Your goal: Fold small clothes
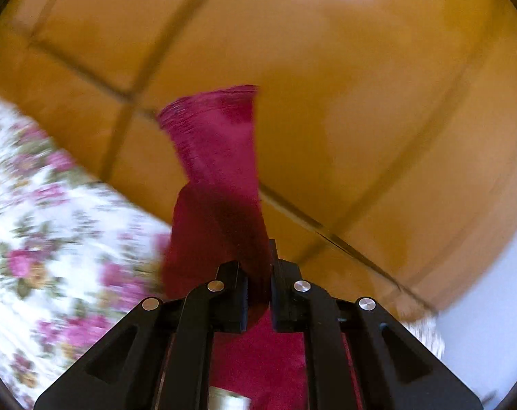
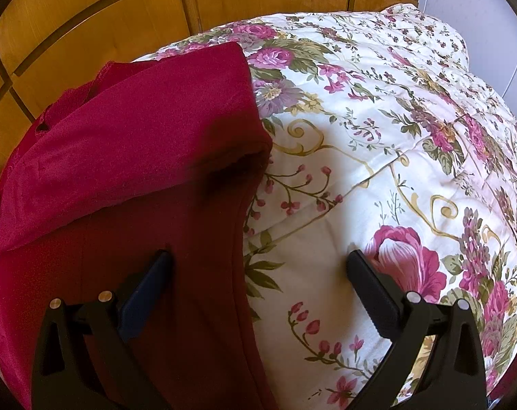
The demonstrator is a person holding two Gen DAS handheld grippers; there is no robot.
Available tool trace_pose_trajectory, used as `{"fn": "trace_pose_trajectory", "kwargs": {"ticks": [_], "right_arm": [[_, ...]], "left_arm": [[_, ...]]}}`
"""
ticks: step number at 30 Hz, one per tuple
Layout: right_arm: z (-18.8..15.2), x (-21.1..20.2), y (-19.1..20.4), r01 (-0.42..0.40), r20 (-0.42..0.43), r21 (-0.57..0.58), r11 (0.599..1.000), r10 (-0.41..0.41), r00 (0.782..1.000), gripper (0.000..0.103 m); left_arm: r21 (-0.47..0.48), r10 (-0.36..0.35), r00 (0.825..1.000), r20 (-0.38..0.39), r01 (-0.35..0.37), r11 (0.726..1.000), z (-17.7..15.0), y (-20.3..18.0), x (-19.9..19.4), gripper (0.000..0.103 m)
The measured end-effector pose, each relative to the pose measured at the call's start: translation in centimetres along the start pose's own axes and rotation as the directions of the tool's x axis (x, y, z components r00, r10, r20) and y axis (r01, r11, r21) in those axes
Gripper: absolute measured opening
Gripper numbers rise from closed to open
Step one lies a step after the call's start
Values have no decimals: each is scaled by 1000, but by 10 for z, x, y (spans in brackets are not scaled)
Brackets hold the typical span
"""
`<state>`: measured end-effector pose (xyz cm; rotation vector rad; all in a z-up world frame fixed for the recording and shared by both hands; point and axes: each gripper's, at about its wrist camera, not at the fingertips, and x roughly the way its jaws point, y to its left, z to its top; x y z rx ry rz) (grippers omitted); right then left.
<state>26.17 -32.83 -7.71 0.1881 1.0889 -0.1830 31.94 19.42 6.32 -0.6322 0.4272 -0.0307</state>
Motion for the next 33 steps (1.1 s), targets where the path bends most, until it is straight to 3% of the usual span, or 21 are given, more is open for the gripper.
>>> {"fn": "trace_pose_trajectory", "kwargs": {"ticks": [7,14,20,22,23,24,25,27,29,33], "right_arm": [[1,0,0,0,-3,2,1000,0,1000,101],[2,1,1,-4,-9,1,1000,4,1000,101],[2,2,-1,-8,-12,-2,1000,8,1000,101],[2,2,-1,-8,-12,-1,1000,8,1000,101],[3,2,0,-8,-13,-1,1000,8,1000,101],[3,2,0,-8,-13,-2,1000,8,1000,101],[2,2,0,-8,-14,-1,1000,8,1000,101],[3,2,0,-9,-15,-2,1000,9,1000,101],[3,2,-1,-9,-16,-1,1000,9,1000,101],[7,0,-2,-1,-49,9,1000,1,999,101]], "left_arm": [[203,-119,985,-121,142,969,-72,-111,24,8],[351,-203,946,-251,285,892,-166,-195,40,8],[434,-155,932,-327,294,852,-230,-225,65,10],[436,-132,917,-376,300,848,-247,-227,78,25],[428,-129,909,-395,307,850,-253,-224,83,41],[417,-119,900,-420,308,855,-259,-219,86,67],[405,-112,891,-439,308,861,-262,-216,87,76],[376,-141,887,-440,325,868,-266,-203,81,81],[380,-128,896,-425,305,873,-264,-191,73,81],[332,-92,931,-352,216,918,-238,-154,62,83]]}}
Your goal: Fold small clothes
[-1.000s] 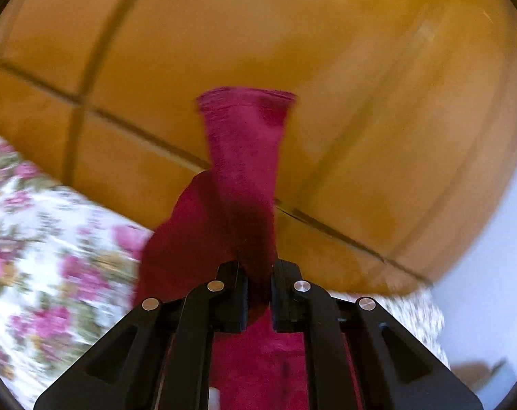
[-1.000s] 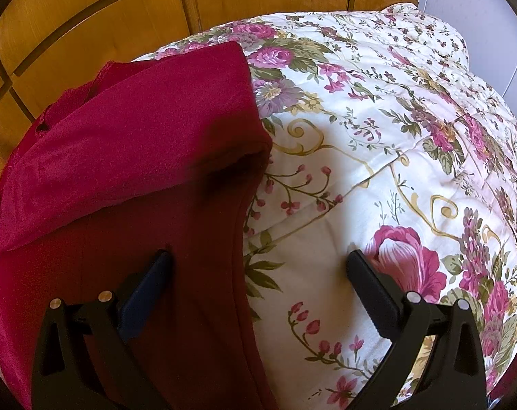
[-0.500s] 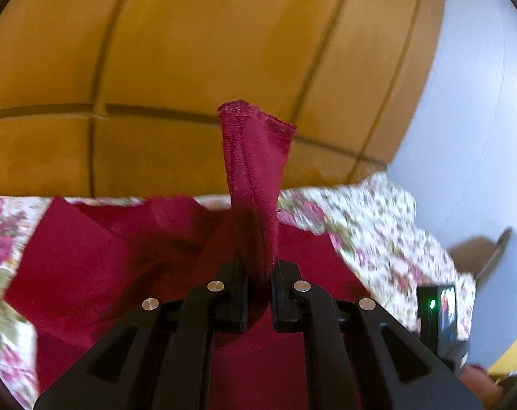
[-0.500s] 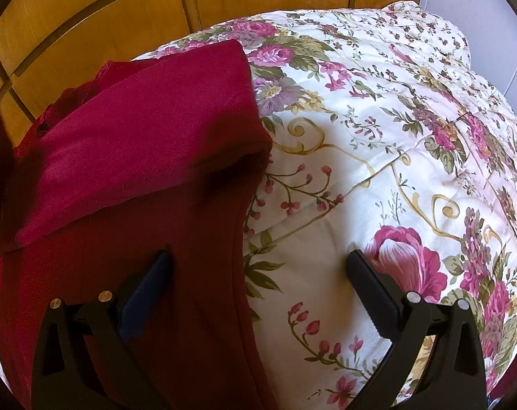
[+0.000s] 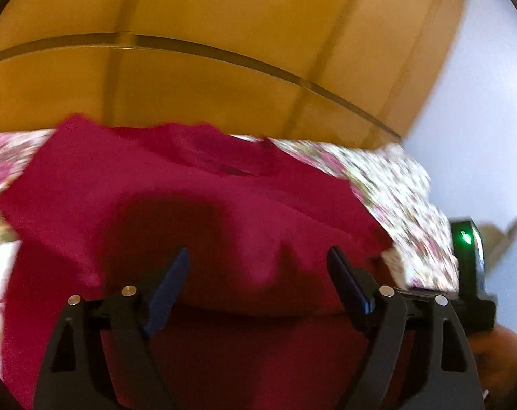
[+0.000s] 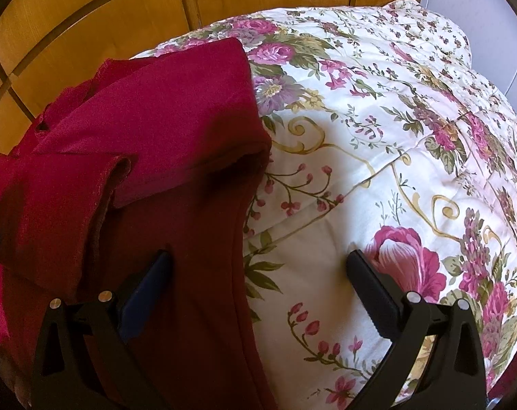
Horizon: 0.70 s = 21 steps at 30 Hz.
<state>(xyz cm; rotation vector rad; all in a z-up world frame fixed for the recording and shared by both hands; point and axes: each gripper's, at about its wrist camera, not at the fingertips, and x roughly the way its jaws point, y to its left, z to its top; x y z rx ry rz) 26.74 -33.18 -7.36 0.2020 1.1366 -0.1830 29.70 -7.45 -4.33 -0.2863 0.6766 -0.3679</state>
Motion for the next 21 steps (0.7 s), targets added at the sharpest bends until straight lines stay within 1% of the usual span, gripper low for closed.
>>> {"fn": "trace_pose_trajectory", "kwargs": {"ticks": [1,2,3,6,7,9,11,13,15,17,18,19,20,21], "right_arm": [[2,-3,-1,0,-4,18,1000,0,1000,101],[3,-7,-3,-4,3,47,999,4,1000,101],[4,-13,-5,-23,27,89,996,21,999,101],[8,-27,-3,-90,90,141,986,78,993,101],[8,-30,0,-106,107,140,984,91,990,101],[9,-33,11,-132,133,115,985,117,984,101],[10,-31,27,-151,132,69,986,141,981,101],[10,-24,44,-163,112,21,986,160,981,101],[10,-14,58,-147,88,-9,989,147,985,101],[13,-5,69,-104,87,-36,994,107,991,101],[15,-2,74,-84,95,-55,995,89,991,101],[18,2,76,-69,105,-73,995,77,992,101],[19,5,79,-60,113,-90,994,70,991,101],[21,8,83,-45,118,-114,992,58,991,101]], "left_arm": [[-42,37,999,30,-36,998,5,17,-8,83],[-68,57,997,48,-53,996,8,27,-11,83],[-105,82,994,68,-74,992,12,41,-15,83],[-156,139,988,73,-126,980,27,69,-19,83],[-154,153,985,76,-140,978,29,72,-18,83],[-128,206,973,101,-192,973,36,80,-17,83],[-99,261,959,107,-251,963,42,84,-10,83],[-96,291,953,86,-282,954,45,90,-3,83],[-116,327,944,42,-320,940,47,106,4,83],[-139,400,917,-13,-397,907,47,123,13,83],[-167,444,894,-56,-447,879,48,138,16,83],[-239,447,889,-95,-456,857,48,157,17,83],[-304,406,909,-91,-413,858,46,169,17,83],[-351,383,922,-61,-379,856,45,176,13,83]]}}
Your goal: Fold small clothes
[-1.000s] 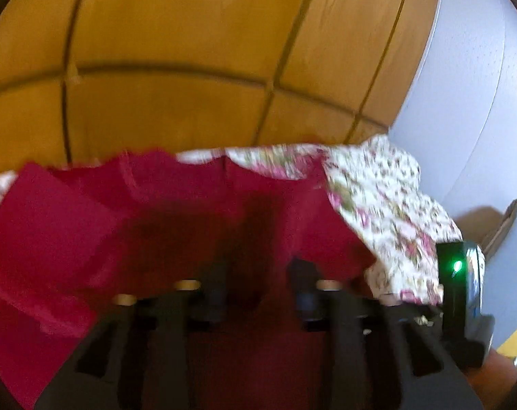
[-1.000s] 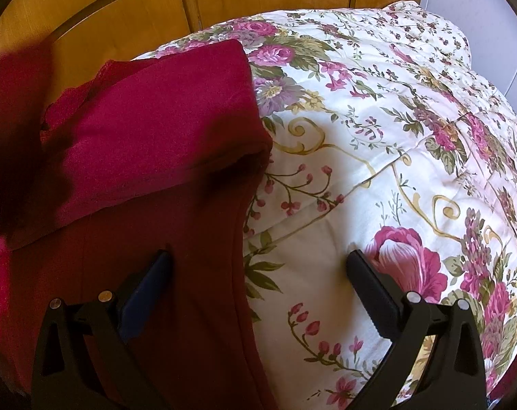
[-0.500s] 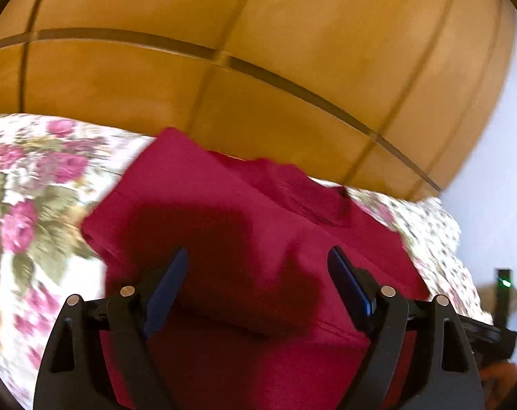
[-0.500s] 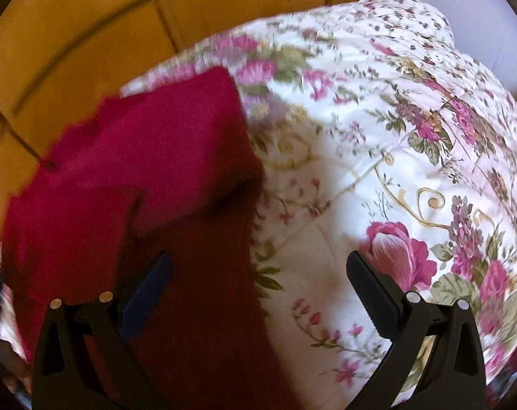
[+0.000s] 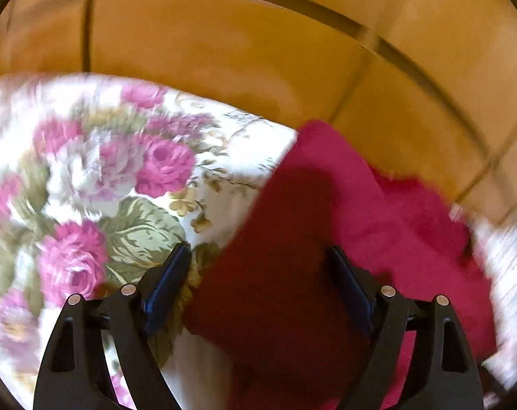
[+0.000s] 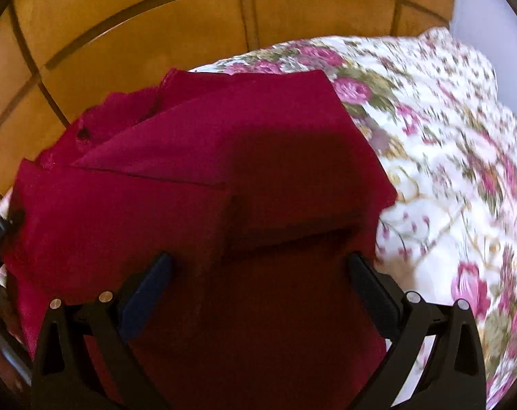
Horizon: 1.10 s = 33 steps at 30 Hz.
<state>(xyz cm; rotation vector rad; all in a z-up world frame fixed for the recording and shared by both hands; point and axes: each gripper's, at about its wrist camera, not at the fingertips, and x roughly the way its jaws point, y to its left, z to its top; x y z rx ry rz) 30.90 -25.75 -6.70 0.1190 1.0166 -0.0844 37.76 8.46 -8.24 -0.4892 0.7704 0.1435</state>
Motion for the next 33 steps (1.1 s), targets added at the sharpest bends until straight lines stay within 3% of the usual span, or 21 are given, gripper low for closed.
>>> {"fn": "trace_pose_trajectory", "kwargs": {"ticks": [3,7,10,14,19,23,26,28,31,32,33], "right_arm": [[-2,4,2,6,12,-48,999,-5,1000,101],[-6,2,-6,-28,18,-24,999,29,999,101],[-10,-6,-8,-24,20,-29,999,25,999,101],[-14,-19,-15,-11,24,0,1000,11,1000,101],[-18,-23,-28,-28,1,88,996,28,1000,101],[-17,-20,-25,-14,-13,76,997,15,1000,101],[-18,-20,-22,-3,-12,68,998,4,1000,101],[-18,-18,-21,1,-12,66,998,0,1000,101],[-16,-12,-16,13,-10,51,999,-13,1000,101],[-15,-10,-15,16,-10,47,999,-16,1000,101],[-14,-8,-12,20,-9,41,999,-20,1000,101]], "left_arm": [[29,22,1000,11,-22,999,-2,-3,2,83],[22,6,1000,14,-6,1000,0,0,1,84],[9,-39,999,33,38,999,-3,3,-7,84],[-80,-159,981,109,168,983,-17,24,-29,85],[-50,-87,981,173,97,994,-24,21,-54,85],[164,-119,982,146,95,982,-23,-21,-60,85],[285,-70,988,138,28,958,-19,-51,-52,85],[289,-1,994,114,-32,957,-12,-58,-36,85],[243,123,992,12,-122,962,-1,-44,0,85],[215,130,991,-21,-122,969,1,-34,8,88],[181,93,995,-43,-84,980,1,-25,13,90]]}}
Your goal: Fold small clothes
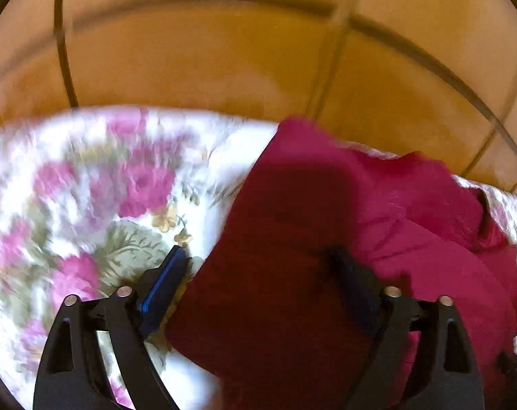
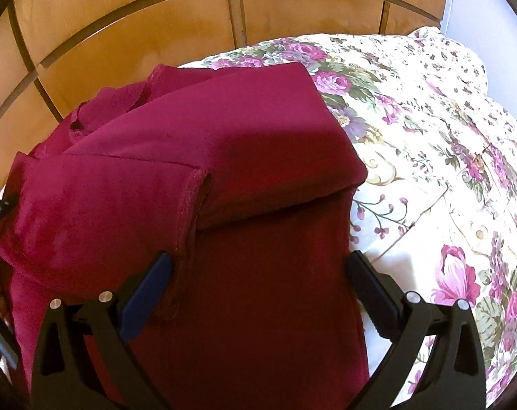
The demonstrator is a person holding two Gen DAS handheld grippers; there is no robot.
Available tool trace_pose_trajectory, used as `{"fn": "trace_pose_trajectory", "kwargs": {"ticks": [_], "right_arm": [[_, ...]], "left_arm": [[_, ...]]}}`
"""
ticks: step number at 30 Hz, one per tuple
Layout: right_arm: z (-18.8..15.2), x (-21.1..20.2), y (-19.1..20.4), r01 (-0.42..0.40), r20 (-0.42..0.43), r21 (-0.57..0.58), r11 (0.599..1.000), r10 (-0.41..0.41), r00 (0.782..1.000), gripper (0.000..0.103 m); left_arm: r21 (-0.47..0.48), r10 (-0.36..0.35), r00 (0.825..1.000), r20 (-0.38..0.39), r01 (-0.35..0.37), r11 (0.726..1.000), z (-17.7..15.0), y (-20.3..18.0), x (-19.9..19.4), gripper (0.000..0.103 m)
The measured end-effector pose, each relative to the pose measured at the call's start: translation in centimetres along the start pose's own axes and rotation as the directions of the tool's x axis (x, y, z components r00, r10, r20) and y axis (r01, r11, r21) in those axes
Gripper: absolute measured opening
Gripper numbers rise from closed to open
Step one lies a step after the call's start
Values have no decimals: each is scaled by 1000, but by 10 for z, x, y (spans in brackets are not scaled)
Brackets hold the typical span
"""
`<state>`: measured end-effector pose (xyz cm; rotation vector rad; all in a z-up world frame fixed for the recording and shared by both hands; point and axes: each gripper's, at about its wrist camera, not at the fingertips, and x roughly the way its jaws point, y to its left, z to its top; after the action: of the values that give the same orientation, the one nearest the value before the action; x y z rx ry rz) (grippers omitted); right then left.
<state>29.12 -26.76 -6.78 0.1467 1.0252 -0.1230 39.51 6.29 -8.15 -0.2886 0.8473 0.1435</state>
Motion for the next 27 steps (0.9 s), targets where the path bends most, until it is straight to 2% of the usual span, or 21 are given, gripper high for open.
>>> {"fn": "trace_pose_trajectory", "kwargs": {"ticks": [1,4,8,13,17,23,27], "right_arm": [[1,2,2,5,1,-7,1000,-5,1000,101],[0,7,6,10,8,-35,999,-10,1000,101],[-3,7,4,-19,14,-22,1000,19,1000,101],[-4,2,-7,-64,-13,-22,998,64,998,101],[-8,-1,-12,-85,-25,-17,996,84,996,101],[-13,-11,-12,-70,-33,-10,998,69,997,101],[-16,-16,-16,-61,-46,-7,998,61,997,101]], "left_arm": [[0,-10,1000,16,10,1000,0,3,0,90],[26,24,999,30,-25,999,-2,0,1,90],[11,-3,999,44,3,1000,-5,6,-3,90],[7,-3,998,65,2,1000,-20,9,-24,99],[-13,-52,997,58,53,998,-36,18,-41,99],[-30,-136,990,37,137,990,-70,27,-70,99],[-34,-154,988,17,155,987,-89,31,-82,99]]}}
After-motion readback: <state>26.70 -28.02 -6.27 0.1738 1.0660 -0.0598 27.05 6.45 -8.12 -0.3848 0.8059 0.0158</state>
